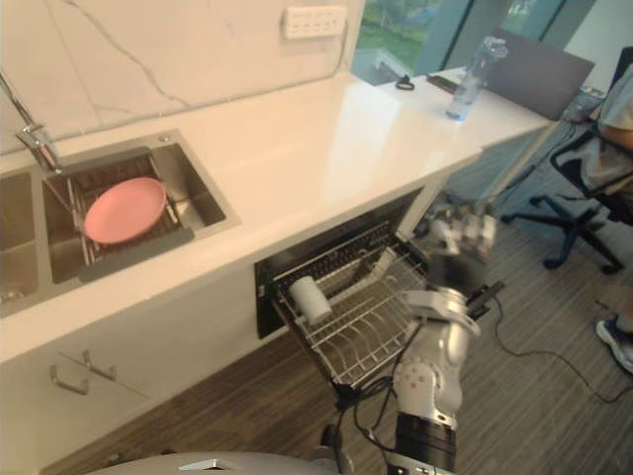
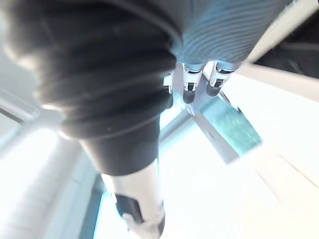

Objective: Walk over to the sink, pick up the cup, carry it to the dishwasher, place the cup inside the dishwasher, then close the dishwasher door

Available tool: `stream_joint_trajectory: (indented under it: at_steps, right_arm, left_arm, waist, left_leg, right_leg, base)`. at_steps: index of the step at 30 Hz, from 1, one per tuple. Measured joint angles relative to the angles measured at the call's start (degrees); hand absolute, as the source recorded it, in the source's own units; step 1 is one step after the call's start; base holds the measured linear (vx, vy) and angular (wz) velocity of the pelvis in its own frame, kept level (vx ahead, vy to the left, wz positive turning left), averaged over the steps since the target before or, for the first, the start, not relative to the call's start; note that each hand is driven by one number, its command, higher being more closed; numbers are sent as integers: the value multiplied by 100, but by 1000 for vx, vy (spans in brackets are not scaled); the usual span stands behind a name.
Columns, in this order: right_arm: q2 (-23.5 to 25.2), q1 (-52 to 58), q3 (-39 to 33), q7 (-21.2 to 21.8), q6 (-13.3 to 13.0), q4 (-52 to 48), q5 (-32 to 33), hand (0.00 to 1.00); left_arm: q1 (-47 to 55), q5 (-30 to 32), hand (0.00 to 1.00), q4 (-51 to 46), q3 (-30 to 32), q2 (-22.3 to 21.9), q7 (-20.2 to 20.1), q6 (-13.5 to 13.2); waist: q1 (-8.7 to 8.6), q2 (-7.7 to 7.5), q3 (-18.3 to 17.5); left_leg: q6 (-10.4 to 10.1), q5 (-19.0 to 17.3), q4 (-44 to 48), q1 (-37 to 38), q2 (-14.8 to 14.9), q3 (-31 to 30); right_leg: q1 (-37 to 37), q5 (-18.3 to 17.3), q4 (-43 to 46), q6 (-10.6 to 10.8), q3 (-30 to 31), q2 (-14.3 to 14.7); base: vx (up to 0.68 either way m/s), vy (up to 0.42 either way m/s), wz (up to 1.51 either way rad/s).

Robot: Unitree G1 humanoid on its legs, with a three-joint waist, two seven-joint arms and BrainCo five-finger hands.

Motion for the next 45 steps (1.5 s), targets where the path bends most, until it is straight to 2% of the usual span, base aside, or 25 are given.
stream_joint_trajectory:
  at_steps: [3, 6, 7, 10, 12, 13, 14, 15, 16, 17, 18, 19, 20, 21, 22, 23, 24, 25, 27, 29, 32, 40, 42, 43, 45]
  right_arm:
    - [12, -3, 600, 304, 307, 8, -1, 0]
    - [37, -8, 809, 266, 369, 94, -4, 0]
    - [37, -46, 809, 236, 357, 169, -3, 0]
    - [37, -225, 885, -46, 149, 313, -20, 0]
    - [49, -207, 921, -302, 2, 306, -56, 0]
    - [59, -169, 906, -498, -24, 306, -60, 0]
    - [90, -131, 873, -647, -29, 293, -74, 0]
    - [111, -86, 810, -676, -31, 281, -89, 0]
    - [116, 19, 728, -761, -33, 255, -97, 0]
    - [143, 106, 695, -816, -32, 225, -98, 0]
    - [174, 148, 684, -850, -35, 188, -98, 0]
    - [192, 195, 667, -870, -46, 129, -102, 0]
    - [192, 201, 726, -872, -44, 125, -110, 0]
    - [188, 201, 739, -873, -44, 125, -112, 0]
    - [187, 181, 765, -870, -44, 127, -114, 0]
    - [231, 169, 800, -854, -48, 112, -117, 0]
    - [286, 168, 810, -855, -82, 59, -116, 0]
    - [276, 173, 800, -863, -99, 69, -115, 0]
    - [236, 176, 780, -884, -195, 69, -115, 0]
    - [197, 229, 805, -892, -232, 76, -114, 0]
    - [144, 285, 798, -924, -239, 226, -122, 0]
    - [150, 295, 803, -959, -222, 310, -298, 0]
    - [149, 295, 803, -935, -183, 311, -333, 0]
    - [146, 310, 1033, -451, 172, 495, -788, 0]
    - [146, 310, 1033, -451, 172, 495, -788, 0]
  left_arm:
    - [52, -174, 0, 11, 162, -49, 116, -133]
    - [64, -267, 0, 20, 191, -36, 202, -310]
    - [116, -278, 0, 71, 222, -51, 289, -404]
    - [344, -93, 0, 236, 265, -44, 298, -502]
    - [461, 19, 0, 306, 260, -36, 293, -485]
    - [501, 142, 0, 375, 257, -22, 282, -480]
    - [518, 254, 0, 389, 257, 22, 263, -463]
    - [516, 314, 0, 390, 250, 37, 257, -446]
    - [513, 395, 0, 388, 201, 39, 249, -397]
    - [513, 417, 0, 386, 188, 83, 238, -352]
    - [501, 462, 0, 384, 187, 129, 213, -332]
    - [467, 554, 0, 371, 172, 244, 150, -317]
    - [392, 577, 0, 368, 167, 320, 105, -255]
    - [363, 578, 0, 366, 169, 325, 89, -228]
    - [278, 575, 0, 361, 168, 287, 79, -205]
    - [200, 559, 0, 357, 177, 257, 73, -151]
    - [166, 554, 0, 359, 201, 315, 74, -160]
    - [127, 555, 0, 362, 241, 307, 108, -156]
    - [19, 561, 0, 355, 278, 198, 100, -177]
    - [-23, 570, 0, 359, 272, 139, 98, -181]
    - [-17, 675, 0, 373, 260, 35, 103, -182]
    - [-43, 748, 0, 373, 84, 81, 133, -135]
    - [-59, 815, 0, 373, -37, 97, 128, -99]
    - [-189, 902, 0, 359, -515, 192, -4, -98]
    - [-189, 902, 0, 359, -515, 192, -4, -98]
  waist:
    - [121, -10, -18]
    - [283, -79, 3]
    - [339, -85, 0]
    - [373, -136, -12]
    - [358, -179, -8]
    - [349, -287, 32]
    - [315, -312, 27]
    - [295, -370, 46]
    - [281, -349, 36]
    - [198, -379, 29]
    - [127, -403, -7]
    - [48, -542, -10]
    - [42, -587, 14]
    - [60, -560, 32]
    - [104, -392, 116]
    - [112, -321, 135]
    - [110, -541, 151]
    - [116, -561, 146]
    - [105, -483, 174]
    - [108, -331, 200]
    - [113, -208, 150]
    - [165, -234, 65]
    - [153, -230, 28]
    - [71, -76, -149]
    - [71, -76, -149]
  left_leg:
    - [63, 47, 30, -105, -18, -133]
    - [162, -151, 567, -379, -99, -443]
    - [141, -276, 854, -499, -142, -528]
    - [170, -242, 591, -227, -370, -520]
    - [221, -210, 370, -66, -523, -500]
    - [259, -235, 316, -9, -646, -523]
    - [315, -278, 337, -2, -802, -637]
    - [341, -296, 347, -10, -866, -710]
    - [397, -327, 349, -11, -921, -886]
    - [459, -349, 394, -84, -974, -1128]
    - [480, -350, 432, -119, -1023, -1283]
    - [476, -304, 483, -237, -1107, -1539]
    - [463, -288, 518, -307, -1044, -1702]
    - [459, -285, 511, -321, -964, -1761]
    - [440, -275, 478, -299, -785, -1796]
    - [381, -277, 463, -305, -582, -1869]
    - [337, -311, 459, -295, -695, -1897]
    - [332, -334, 473, -286, -717, -1903]
    - [350, -358, 528, -313, -713, -1933]
    - [362, -346, 502, -320, -727, -1929]
    - [387, -268, 340, -308, -738, -1928]
    - [429, -119, 121, -317, -823, -1910]
    - [445, -70, 44, -307, -843, -1904]
    - [485, 115, -5, -451, -880, -1875]
    - [485, 115, -5, -452, -880, -1875]
  right_leg:
    - [40, -26, 2, 24, -153, -28]
    - [239, -93, 36, 128, -431, -163]
    - [346, -108, 103, 143, -529, -243]
    - [538, -212, 233, 262, -561, -476]
    - [500, -472, 501, 332, -549, -667]
    - [401, -729, 843, 351, -490, -830]
    - [313, -1003, 1189, 217, -324, -984]
    - [280, -1162, 1338, -13, -223, -1016]
    - [211, -1524, 1617, -802, -43, -976]
    - [186, -1953, 1773, -1381, 568, -717]
    - [196, -2113, 1810, -1422, 878, -598]
    - [202, -2134, 1922, -1323, 1303, -477]
    - [142, -1820, 2085, -999, 1487, -347]
    - [63, -1705, 2250, -980, 1524, -258]
    - [-157, -1649, 2580, -943, 1541, -81]
    - [-202, -1833, 2286, -699, 1695, 395]
    - [-207, -1805, 1948, -684, 1641, 601]
    - [-165, -1805, 1936, -515, 1671, 552]
    - [-12, -1802, 1698, -409, 1622, 550]
    - [31, -1744, 1549, -314, 1617, 534]
    - [58, -1709, 1400, -272, 1546, 508]
    - [136, -1537, 1125, -192, 1493, 401]
    - [152, -1511, 1062, -181, 1474, 381]
    - [238, -1225, 721, -177, 1359, 344]
    - [238, -1225, 720, -178, 1358, 344]
  base:
    - [29, 3, 29]
    - [59, 28, 52]
    - [74, 68, 53]
    - [64, 80, 21]
    - [33, 91, 13]
    - [16, 107, 32]
    - [21, 105, 44]
    - [34, 102, 57]
    - [53, 84, 77]
    - [81, 73, 89]
    - [109, 61, 110]
    - [118, 48, 97]
    - [115, 32, 80]
    - [91, -5, 38]
    - [65, -28, 18]
    - [71, -64, 19]
    - [63, -72, 15]
    - [69, -102, 17]
    - [18, -80, 8]
    - [-12, -24, 0]
    - [-16, -43, 9]
    - [23, -36, 3]
    - [0, 0, 0]
    - [0, 0, 0]
    - [0, 0, 0]
